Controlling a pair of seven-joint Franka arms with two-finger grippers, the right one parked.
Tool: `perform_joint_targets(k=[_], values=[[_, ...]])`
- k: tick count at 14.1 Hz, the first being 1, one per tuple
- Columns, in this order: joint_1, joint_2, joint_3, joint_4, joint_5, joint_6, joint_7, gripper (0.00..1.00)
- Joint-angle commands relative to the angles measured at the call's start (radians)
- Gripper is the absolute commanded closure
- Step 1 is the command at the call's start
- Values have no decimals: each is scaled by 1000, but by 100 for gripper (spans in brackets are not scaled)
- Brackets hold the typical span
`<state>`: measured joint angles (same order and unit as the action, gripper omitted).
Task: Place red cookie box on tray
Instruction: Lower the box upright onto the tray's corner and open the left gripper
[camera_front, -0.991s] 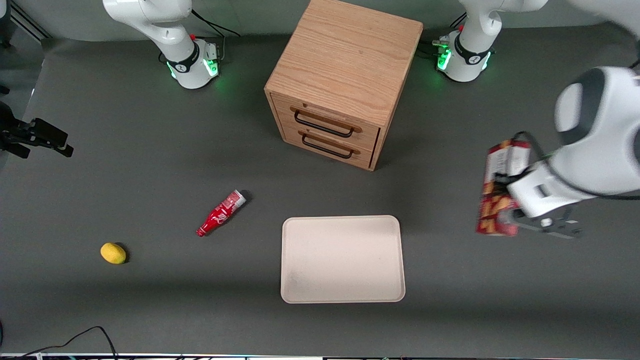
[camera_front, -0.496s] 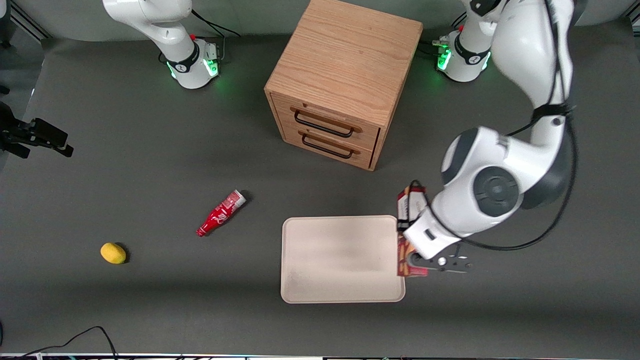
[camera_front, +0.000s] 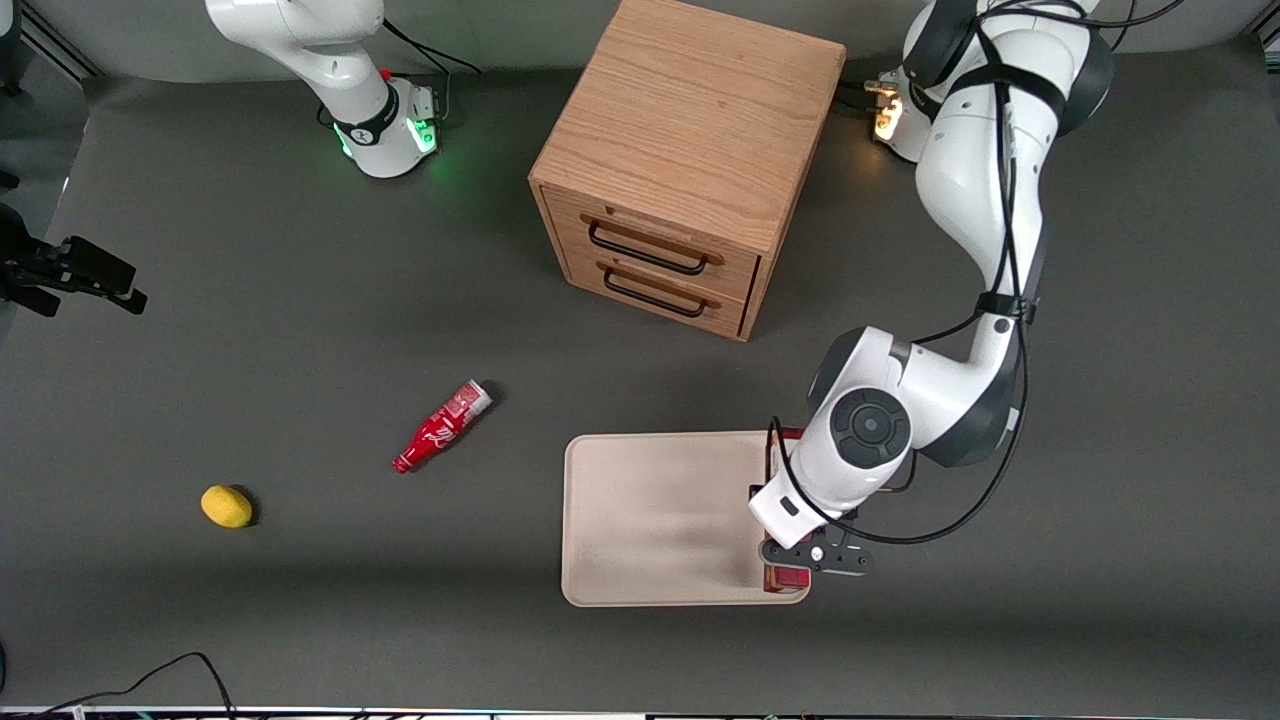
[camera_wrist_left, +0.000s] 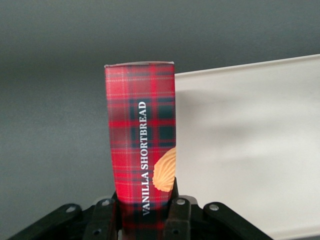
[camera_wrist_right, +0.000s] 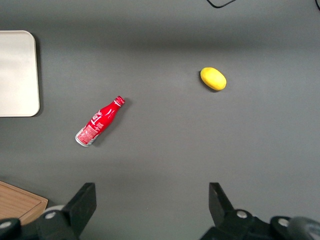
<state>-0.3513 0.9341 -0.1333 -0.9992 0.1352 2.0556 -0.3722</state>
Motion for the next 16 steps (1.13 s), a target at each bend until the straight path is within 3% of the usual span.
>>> perform_joint_targets(k=[1, 5, 9, 10, 11, 12, 16], values=[[-64, 49, 52, 53, 26, 15, -80, 86], [-69, 80, 58, 54, 26, 52, -82, 86], [-67, 95, 60, 53, 26, 60, -80, 73], [-67, 95, 60, 53, 26, 60, -80, 67], [-67, 95, 60, 51, 26, 66, -80, 44], [-69, 95, 60, 50, 26, 72, -80, 0], [-69, 97, 58, 48, 26, 69, -82, 0]])
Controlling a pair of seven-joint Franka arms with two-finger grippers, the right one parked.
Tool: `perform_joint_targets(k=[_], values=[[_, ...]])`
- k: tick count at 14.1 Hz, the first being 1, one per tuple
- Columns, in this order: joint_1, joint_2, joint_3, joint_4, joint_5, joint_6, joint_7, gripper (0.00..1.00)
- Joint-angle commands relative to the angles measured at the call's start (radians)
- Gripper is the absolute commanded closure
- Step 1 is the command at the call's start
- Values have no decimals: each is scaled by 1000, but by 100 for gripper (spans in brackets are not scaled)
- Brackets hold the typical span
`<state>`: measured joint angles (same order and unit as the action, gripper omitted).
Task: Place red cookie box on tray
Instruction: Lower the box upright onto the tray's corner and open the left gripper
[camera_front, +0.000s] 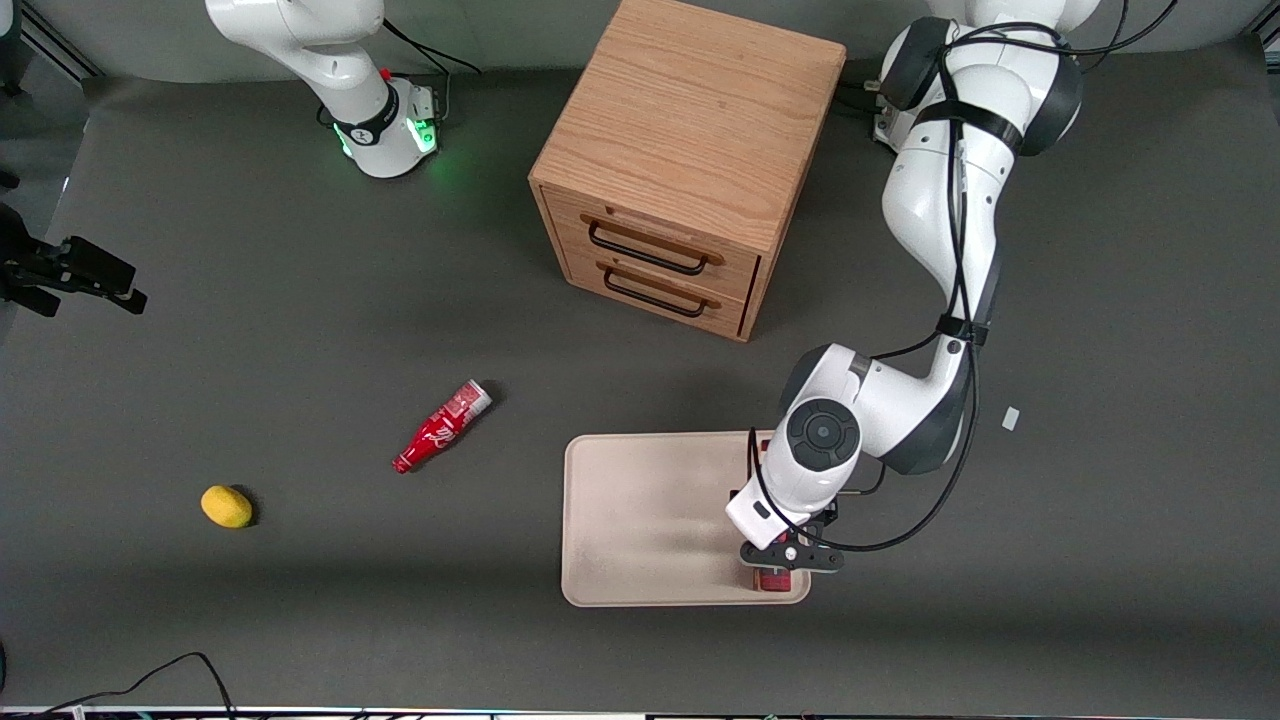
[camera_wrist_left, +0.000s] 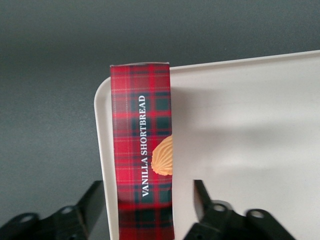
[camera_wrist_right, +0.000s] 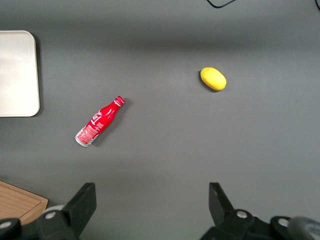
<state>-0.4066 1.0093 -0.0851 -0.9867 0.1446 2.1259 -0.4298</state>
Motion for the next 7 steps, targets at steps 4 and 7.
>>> perform_joint_targets(k=[4, 7], values=[[-11, -18, 8, 42, 16, -151, -17, 0], [8, -138, 4, 40, 9, -363, 49, 0]])
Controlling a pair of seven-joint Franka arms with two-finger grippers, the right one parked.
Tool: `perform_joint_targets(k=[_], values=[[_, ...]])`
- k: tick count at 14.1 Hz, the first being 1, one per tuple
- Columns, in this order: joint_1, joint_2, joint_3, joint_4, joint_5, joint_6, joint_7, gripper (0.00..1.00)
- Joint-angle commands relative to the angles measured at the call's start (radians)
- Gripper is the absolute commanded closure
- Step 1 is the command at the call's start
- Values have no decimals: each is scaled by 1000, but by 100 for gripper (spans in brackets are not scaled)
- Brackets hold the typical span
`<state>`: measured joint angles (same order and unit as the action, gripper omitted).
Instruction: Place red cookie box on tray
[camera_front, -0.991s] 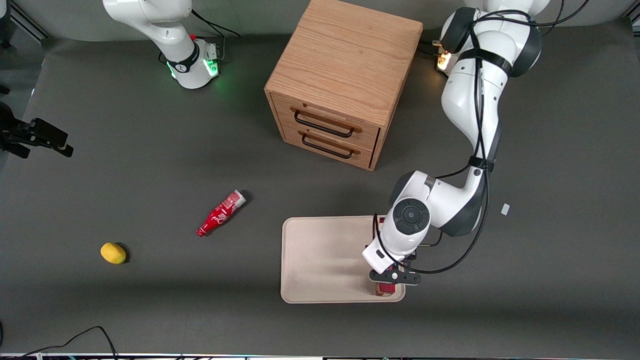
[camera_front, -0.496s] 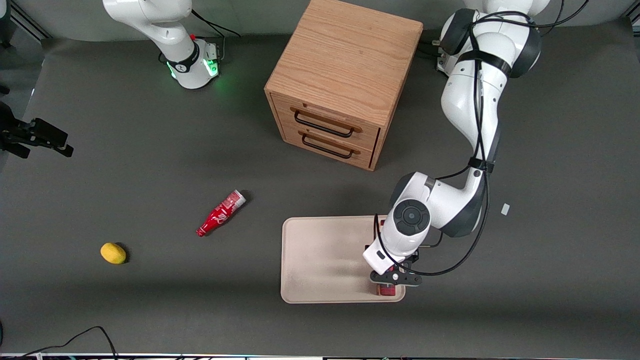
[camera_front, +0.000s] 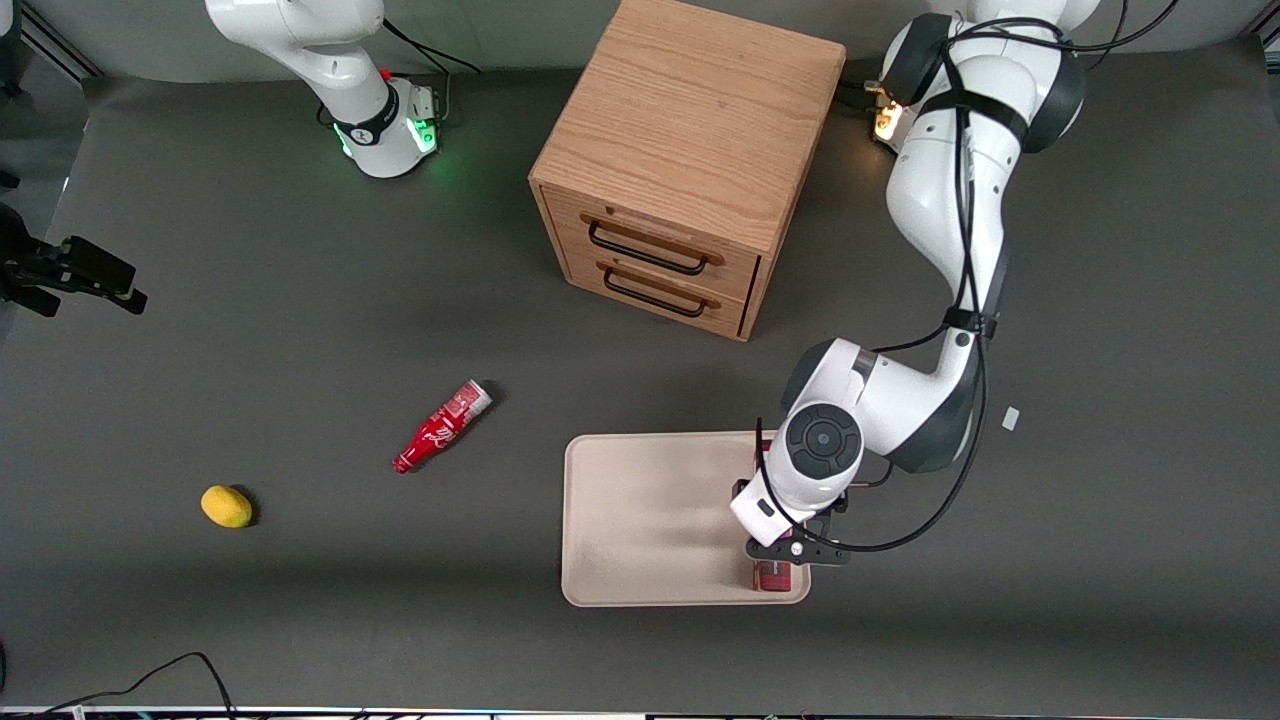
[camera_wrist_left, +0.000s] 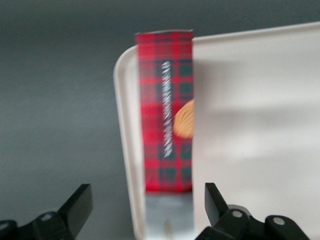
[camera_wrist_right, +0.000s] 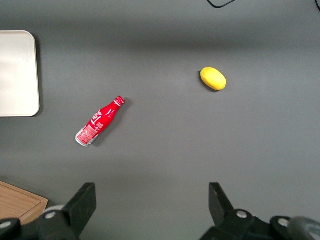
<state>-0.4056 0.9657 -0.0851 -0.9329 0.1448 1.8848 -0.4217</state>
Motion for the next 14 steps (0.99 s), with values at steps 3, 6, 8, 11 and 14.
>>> perform_joint_targets(k=[3, 6, 8, 11, 14], values=[[91, -217, 8, -41, -88, -211, 156, 0], [163, -437, 10, -329, -94, -156, 270, 0], [191, -589, 43, -537, -88, -83, 346, 0], [192, -796, 149, -801, -88, 6, 467, 0], [191, -942, 228, -928, -88, 1, 485, 0]])
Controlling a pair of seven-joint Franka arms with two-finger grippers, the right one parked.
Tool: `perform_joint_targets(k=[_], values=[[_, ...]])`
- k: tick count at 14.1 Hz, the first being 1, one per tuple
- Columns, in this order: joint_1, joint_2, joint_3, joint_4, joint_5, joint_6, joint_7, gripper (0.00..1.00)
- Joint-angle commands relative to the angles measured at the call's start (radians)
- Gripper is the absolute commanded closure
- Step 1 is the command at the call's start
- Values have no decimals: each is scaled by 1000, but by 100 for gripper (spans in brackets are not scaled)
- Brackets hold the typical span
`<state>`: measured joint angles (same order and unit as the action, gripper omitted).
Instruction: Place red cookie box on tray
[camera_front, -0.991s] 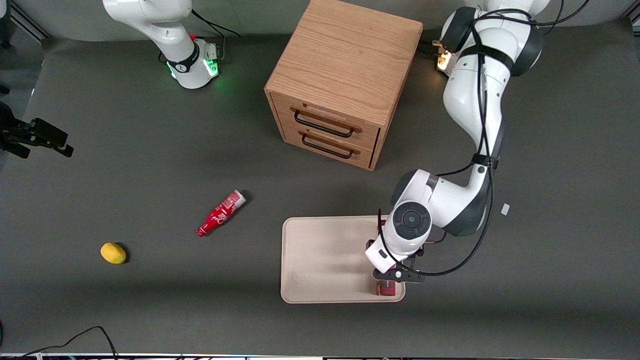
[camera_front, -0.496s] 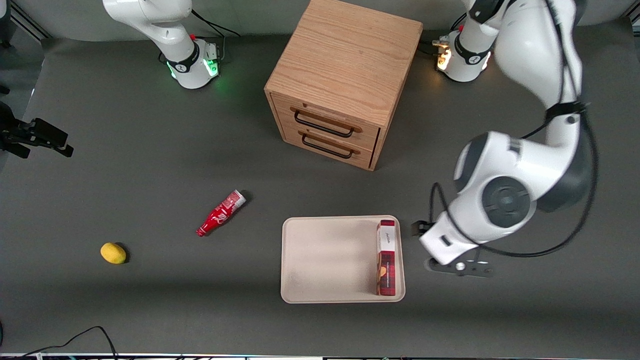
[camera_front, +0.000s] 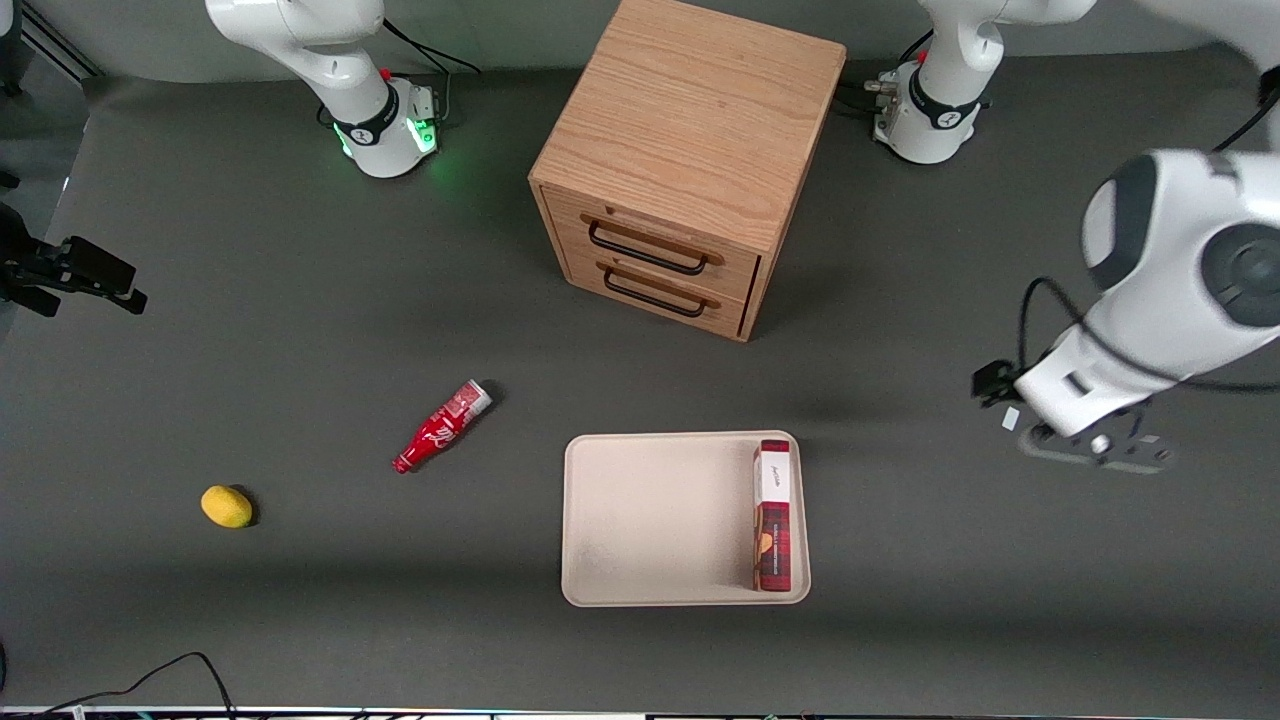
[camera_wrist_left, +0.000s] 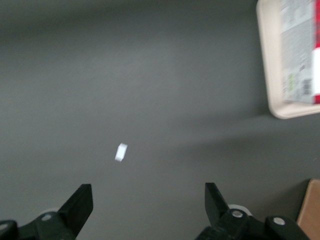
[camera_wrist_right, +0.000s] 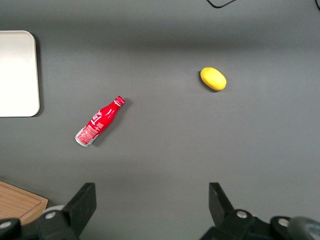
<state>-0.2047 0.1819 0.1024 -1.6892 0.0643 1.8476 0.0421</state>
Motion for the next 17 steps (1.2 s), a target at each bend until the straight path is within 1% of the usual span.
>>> perform_joint_targets(k=[1, 3, 6, 9, 17], values=[[-10, -194, 65, -193, -6, 35, 45, 0], [-22, -226, 114, -195, -6, 4, 129, 0], [-61, -225, 157, -147, -6, -70, 128, 0], [-64, -217, 158, -118, 2, -105, 111, 0], [-64, -219, 154, -110, 8, -120, 113, 0]])
